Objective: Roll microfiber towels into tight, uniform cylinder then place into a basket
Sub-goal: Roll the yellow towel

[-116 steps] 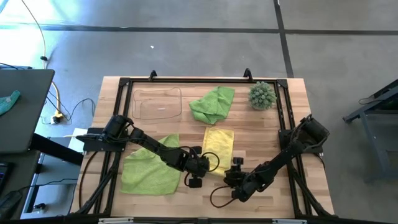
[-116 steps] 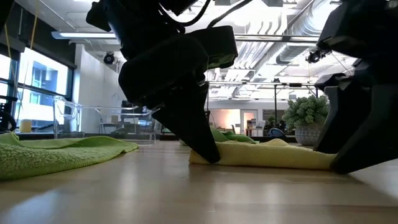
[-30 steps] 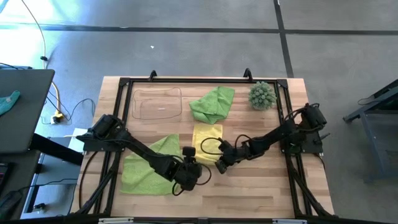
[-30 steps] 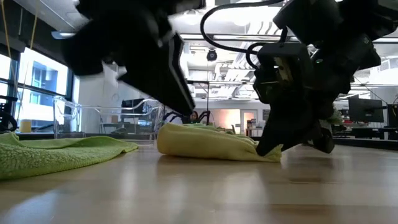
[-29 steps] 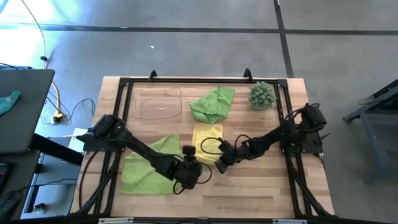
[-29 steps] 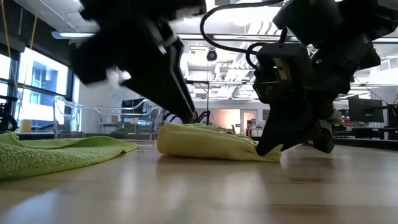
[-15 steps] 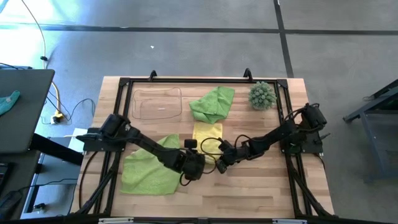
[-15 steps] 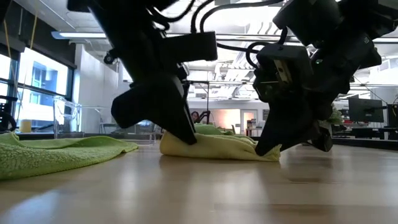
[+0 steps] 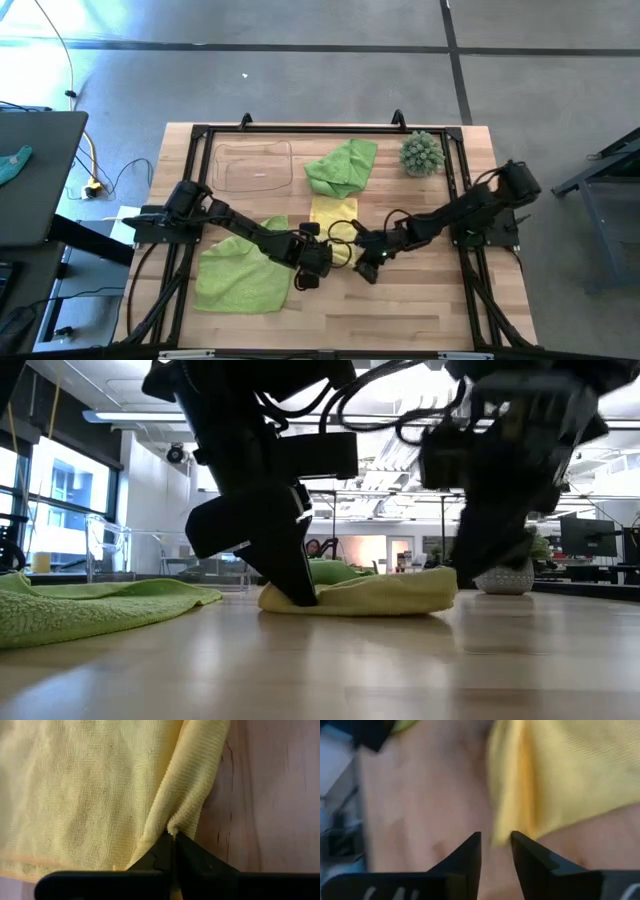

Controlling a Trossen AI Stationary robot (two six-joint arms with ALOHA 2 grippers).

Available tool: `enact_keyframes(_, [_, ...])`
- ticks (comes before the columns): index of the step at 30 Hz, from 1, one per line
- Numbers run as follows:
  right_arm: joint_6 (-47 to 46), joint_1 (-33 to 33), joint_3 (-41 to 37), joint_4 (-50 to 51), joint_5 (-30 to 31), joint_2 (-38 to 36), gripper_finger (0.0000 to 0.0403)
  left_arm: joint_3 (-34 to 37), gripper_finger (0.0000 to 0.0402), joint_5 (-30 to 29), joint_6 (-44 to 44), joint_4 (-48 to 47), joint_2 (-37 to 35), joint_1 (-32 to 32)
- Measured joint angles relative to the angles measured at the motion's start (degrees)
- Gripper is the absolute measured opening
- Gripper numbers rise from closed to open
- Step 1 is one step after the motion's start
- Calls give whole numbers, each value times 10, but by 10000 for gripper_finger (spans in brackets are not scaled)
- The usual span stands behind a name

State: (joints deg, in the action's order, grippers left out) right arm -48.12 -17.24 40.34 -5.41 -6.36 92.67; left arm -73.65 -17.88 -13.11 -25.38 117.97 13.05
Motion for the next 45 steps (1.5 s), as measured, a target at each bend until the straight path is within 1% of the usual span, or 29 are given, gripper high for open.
enact_keyframes(3, [4, -9, 0, 70, 1, -53, 108, 0, 6, 16, -31, 1, 0, -1])
enact_keyframes(5, [11, -28, 0, 104, 29, -87, 108, 0, 4, 32, -59, 8, 1, 0])
enact_keyframes(7, [38, -60, 0, 103, 87, -108, 108, 1, 3, 42, -85, 17, 1, 3])
enact_keyframes(9, [91, -101, 0, 76, 162, -113, 108, 2, 2, 54, -95, 34, 1, 4])
enact_keyframes(13, [262, -188, 0, -13, 287, -87, 108, 1, 2, 95, -109, 71, 3, 5])
enact_keyframes(16, [351, -230, 0, -68, 341, -48, 108, 2, 2, 106, -120, 78, 3, 5])
enact_keyframes(18, [389, -243, 0, -101, 360, -17, 108, 2, 2, 105, -123, 78, 3, 5])
enact_keyframes(21, [410, -244, 0, -135, 363, 32, 108, 2, 2, 103, -135, 78, 3, 5])
enact_keyframes(26, [373, -227, 0, -153, 363, 83, 108, 2, 1, 100, -138, 78, 3, 5])
enact_keyframes(30, [363, -210, 0, -148, 358, 89, 119, 2, 1, 99, -138, 78, 3, 5])
enact_keyframes(35, [368, -188, 1, -139, 355, 89, 158, 2, 1, 98, -138, 78, 3, 5])
enact_keyframes(39, [349, -169, 1, -106, 319, 89, 186, 2, 1, 97, -138, 78, 3, 5])
enact_keyframes(42, [321, -157, 1, -79, 306, 89, 190, 2, 1, 97, -138, 78, 3, 5])
enact_keyframes(45, [316, -148, 1, -62, 305, 89, 186, 2, 1, 97, -138, 78, 3, 5])
